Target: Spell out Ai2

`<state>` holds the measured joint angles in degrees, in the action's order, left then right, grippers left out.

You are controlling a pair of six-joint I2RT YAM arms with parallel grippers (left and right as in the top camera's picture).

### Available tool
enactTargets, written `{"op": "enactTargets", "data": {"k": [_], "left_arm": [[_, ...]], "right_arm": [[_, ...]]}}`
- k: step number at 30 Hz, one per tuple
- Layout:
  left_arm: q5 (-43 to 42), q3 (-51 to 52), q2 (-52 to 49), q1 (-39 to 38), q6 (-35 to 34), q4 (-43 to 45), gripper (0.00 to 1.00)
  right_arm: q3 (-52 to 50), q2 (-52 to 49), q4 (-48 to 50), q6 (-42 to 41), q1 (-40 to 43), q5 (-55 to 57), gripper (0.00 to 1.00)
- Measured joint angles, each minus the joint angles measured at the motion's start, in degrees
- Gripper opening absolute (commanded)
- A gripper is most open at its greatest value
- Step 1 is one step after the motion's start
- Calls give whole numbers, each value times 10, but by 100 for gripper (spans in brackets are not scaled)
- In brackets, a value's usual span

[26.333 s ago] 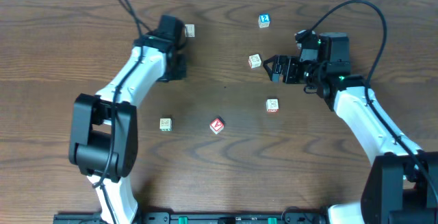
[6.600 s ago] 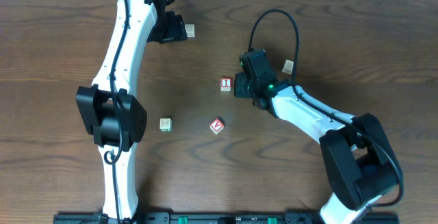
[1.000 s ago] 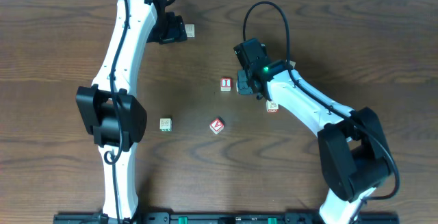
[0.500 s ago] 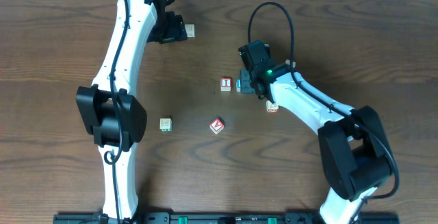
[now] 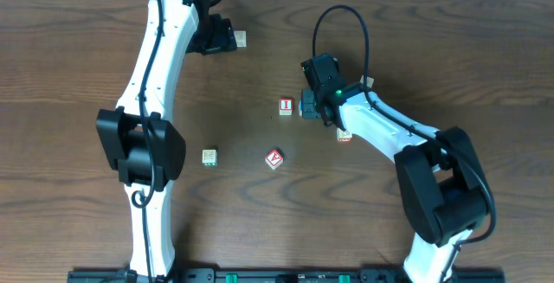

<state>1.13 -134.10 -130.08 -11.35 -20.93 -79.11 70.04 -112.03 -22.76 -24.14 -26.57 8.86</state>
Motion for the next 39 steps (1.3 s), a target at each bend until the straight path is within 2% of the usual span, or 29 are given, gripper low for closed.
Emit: {"op": "enactTargets", "data": {"k": [39], "left_arm": [[0,0,0,0,0,0,95]], "right_arm": [[0,0,30,-31,0,-57,1]]}}
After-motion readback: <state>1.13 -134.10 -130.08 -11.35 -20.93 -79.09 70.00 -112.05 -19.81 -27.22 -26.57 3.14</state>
